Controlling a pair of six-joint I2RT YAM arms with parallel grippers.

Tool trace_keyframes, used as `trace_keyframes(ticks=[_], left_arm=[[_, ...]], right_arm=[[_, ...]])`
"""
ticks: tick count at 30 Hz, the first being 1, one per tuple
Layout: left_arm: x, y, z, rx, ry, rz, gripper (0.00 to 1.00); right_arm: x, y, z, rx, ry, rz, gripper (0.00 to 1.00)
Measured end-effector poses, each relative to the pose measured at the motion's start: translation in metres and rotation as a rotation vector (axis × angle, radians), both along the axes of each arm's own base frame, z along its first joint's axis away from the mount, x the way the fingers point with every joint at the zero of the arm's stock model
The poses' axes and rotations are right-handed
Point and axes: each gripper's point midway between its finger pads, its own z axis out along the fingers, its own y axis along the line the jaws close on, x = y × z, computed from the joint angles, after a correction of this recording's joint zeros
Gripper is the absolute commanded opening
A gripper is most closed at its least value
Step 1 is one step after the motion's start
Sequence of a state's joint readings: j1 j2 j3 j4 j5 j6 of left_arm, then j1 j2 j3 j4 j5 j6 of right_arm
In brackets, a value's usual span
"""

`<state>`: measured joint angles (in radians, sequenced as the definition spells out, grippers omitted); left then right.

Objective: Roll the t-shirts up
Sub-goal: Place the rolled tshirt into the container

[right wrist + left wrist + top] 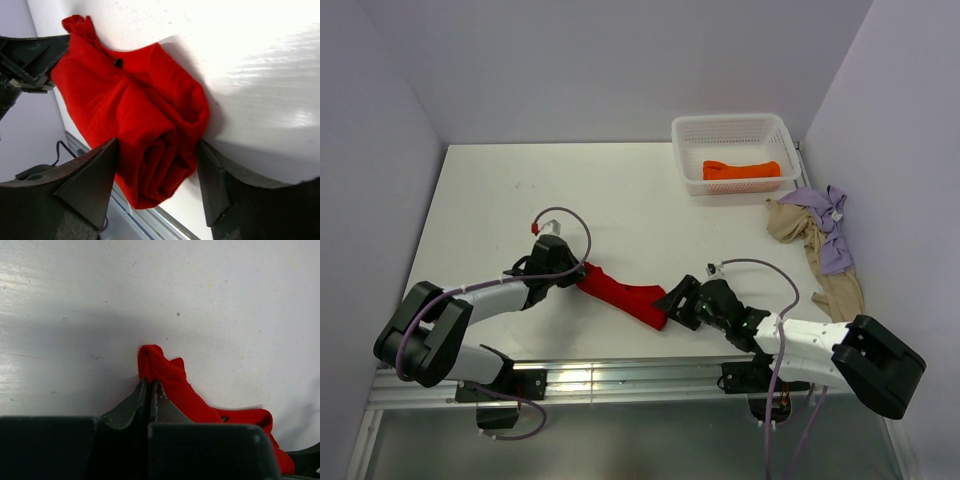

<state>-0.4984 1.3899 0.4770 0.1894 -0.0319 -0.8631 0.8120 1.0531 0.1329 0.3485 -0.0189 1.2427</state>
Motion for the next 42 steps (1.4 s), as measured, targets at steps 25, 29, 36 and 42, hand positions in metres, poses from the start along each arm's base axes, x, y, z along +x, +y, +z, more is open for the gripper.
trace_keyframes(ticks=[25,29,36,42], left_arm=[[-0.009,-0.01,0.0,0.011,0.003,0.01,0.0],[-0.01,-0.012,0.0,0.011,0.003,0.009,0.0],[-0.012,-0.014,0.0,0.026,0.001,0.019,0.0],[-0.014,-0.017,0.003,0.042,0.015,0.015,0.0]], right_arm=[[-0.001,-0.007,-0.01,-0.046,-0.007,-0.025,0.3],[0.0,-0.007,-0.011,-0.052,-0.012,-0.03,0.0],[0.004,-0.005,-0.009,-0.097,-0.019,-0.006,0.0],[0.021,-0.013,-0.002,-0.134,-0.024,0.001,0.0]])
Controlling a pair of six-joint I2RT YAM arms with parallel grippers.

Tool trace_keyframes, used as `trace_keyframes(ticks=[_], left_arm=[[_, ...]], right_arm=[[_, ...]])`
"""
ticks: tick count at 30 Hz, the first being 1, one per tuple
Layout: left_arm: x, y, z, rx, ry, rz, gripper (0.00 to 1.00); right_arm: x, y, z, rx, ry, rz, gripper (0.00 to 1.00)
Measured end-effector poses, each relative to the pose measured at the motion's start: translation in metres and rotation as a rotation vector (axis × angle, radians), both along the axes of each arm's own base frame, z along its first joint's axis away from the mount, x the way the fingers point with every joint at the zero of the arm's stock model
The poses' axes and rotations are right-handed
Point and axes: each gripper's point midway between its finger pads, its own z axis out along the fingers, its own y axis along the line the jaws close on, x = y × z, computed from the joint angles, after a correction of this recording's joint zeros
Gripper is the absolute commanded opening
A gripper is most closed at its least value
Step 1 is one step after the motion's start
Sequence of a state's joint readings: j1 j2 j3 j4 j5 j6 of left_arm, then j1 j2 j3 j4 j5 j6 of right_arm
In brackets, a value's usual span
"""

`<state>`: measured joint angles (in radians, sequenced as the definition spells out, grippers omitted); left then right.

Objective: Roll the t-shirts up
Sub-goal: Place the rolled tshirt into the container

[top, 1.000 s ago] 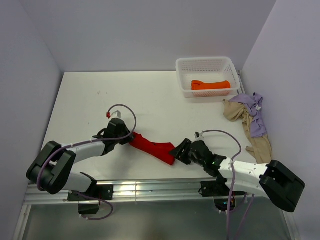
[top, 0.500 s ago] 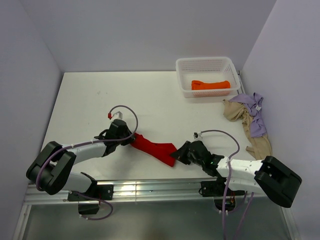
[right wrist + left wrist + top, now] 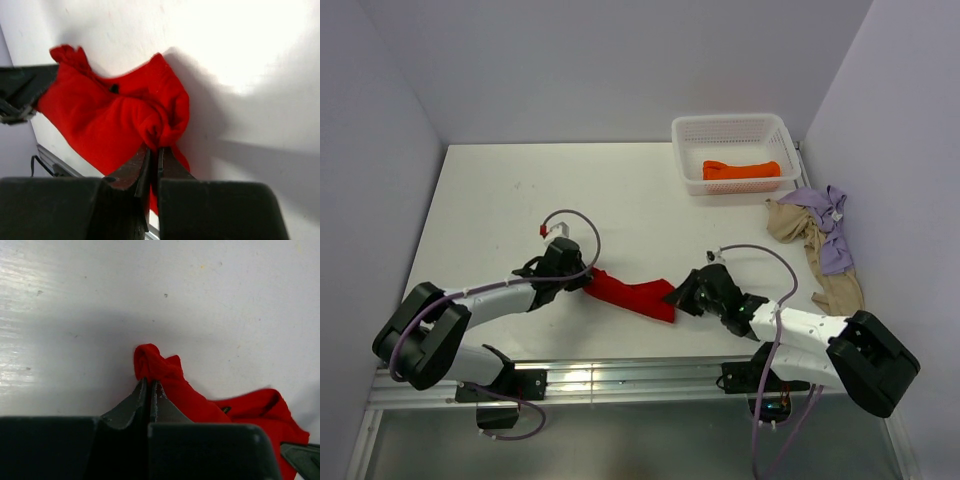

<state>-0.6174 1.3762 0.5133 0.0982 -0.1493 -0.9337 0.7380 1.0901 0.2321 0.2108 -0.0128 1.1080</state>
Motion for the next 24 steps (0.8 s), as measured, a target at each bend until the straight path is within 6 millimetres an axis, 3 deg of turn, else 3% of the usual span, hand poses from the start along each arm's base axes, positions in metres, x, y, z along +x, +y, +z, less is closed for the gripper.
trace_keyframes(ticks=[9,17,22,24], left_arm=[[0.024,-0.025,0.019,0.015,0.018,-0.041,0.0],[0.027,-0.028,0.008,0.03,0.046,-0.051,0.0],[0.028,-0.032,0.006,0.011,0.049,-0.062,0.0],[0.029,-0.035,0.008,-0.004,0.042,-0.065,0.12]], right_arm=[[0.053,-0.008,0.031,-0.045,-0.033,0.031,0.0],[0.058,-0.021,0.005,-0.099,0.036,0.069,0.0],[0.067,-0.033,0.002,-0.094,0.04,0.047,0.0],[0.07,-0.036,0.003,-0.093,0.033,0.043,0.0]])
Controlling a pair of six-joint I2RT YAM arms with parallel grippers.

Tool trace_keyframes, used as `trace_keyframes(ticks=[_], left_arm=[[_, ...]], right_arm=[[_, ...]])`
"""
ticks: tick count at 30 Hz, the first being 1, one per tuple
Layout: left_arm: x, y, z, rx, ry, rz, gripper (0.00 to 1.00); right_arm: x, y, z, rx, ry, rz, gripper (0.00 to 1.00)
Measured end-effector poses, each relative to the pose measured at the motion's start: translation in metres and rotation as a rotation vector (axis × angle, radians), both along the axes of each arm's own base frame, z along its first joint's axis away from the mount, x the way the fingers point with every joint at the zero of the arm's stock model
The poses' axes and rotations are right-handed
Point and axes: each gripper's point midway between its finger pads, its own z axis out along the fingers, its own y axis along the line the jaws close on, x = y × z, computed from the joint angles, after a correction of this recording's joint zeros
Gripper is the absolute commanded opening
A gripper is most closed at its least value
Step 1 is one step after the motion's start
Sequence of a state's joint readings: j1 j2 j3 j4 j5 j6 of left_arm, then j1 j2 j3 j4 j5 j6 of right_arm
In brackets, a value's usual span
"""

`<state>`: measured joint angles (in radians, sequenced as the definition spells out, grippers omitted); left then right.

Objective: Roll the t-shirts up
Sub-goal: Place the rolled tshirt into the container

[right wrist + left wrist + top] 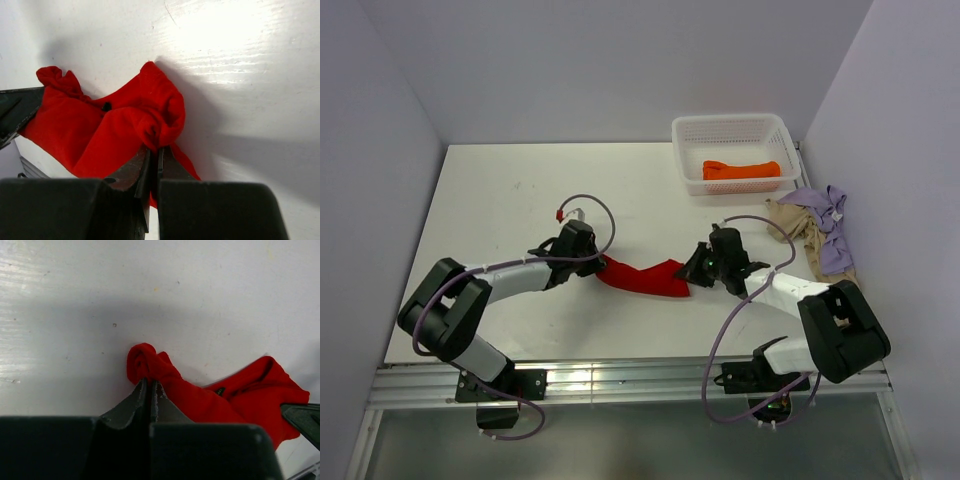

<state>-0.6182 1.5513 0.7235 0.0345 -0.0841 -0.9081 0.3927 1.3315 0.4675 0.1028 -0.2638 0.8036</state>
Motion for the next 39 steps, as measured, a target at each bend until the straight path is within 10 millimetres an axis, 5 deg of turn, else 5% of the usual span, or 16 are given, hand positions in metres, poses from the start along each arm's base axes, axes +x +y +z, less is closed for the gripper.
trace_keyframes(ticks=[2,5,20,34,37,39], left_arm=[[0.0,-0.002,0.001,-0.018,-0.006,-0.004,0.33],[-0.001,-0.001,-0.002,-0.032,0.004,-0.001,0.45],[-0.007,0.019,0.002,-0.175,0.046,-0.024,0.75],[-0.022,0.007,0.003,-0.301,0.064,-0.082,0.74],[-0.025,0.006,0.001,-0.317,0.069,-0.078,0.61],[-0.027,0.007,-0.003,-0.322,0.081,-0.069,0.43]], right_arm=[[0.001,-0.003,0.0,-0.003,-0.004,0.0,0.0],[0.003,-0.006,0.0,-0.01,-0.01,0.0,0.0],[0.004,-0.01,-0.001,-0.023,-0.023,0.019,0.0],[0.004,-0.009,-0.001,-0.02,-0.022,0.022,0.0],[0.004,-0.009,-0.001,-0.019,-0.022,0.023,0.0],[0.004,-0.009,-0.001,-0.019,-0.022,0.023,0.0]])
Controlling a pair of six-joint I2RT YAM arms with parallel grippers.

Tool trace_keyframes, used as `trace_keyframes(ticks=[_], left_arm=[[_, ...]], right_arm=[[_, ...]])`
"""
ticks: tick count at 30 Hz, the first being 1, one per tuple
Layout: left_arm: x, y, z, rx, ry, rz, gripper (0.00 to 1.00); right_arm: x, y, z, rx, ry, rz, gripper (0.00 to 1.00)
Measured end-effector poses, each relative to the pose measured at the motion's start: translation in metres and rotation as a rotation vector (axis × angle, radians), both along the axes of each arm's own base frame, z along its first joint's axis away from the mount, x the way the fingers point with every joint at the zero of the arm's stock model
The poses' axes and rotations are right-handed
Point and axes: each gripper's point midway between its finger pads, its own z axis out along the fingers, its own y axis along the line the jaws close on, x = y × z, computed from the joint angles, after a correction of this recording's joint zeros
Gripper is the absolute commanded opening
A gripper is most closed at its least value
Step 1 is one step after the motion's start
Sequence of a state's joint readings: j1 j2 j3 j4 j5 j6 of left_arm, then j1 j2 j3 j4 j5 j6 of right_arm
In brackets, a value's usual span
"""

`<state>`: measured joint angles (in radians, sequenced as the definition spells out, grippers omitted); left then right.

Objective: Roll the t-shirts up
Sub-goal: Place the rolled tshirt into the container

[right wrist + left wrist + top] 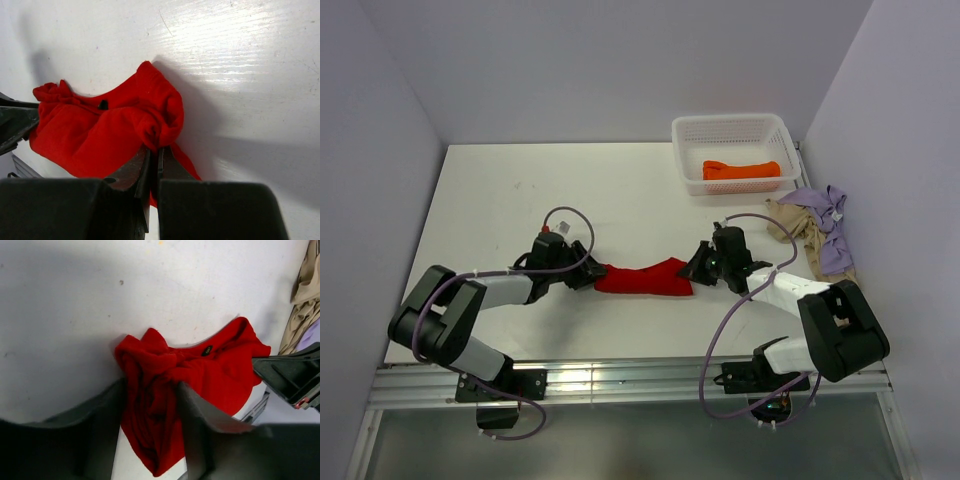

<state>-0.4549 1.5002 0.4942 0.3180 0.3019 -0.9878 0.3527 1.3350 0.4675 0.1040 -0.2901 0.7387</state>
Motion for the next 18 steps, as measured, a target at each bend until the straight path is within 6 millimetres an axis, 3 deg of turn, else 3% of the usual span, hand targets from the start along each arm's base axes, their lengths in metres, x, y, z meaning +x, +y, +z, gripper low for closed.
trace_keyframes(ticks=[9,18], left_arm=[[0.002,-0.002,-0.004,-0.032,0.02,0.034,0.01],[0.005,-0.017,-0.004,-0.028,0.012,0.041,0.0]], right_arm=[[0.001,0.0,0.0,0.006,0.0,0.001,0.0],[0.008,-0.005,0.007,-0.03,0.003,0.009,0.0]])
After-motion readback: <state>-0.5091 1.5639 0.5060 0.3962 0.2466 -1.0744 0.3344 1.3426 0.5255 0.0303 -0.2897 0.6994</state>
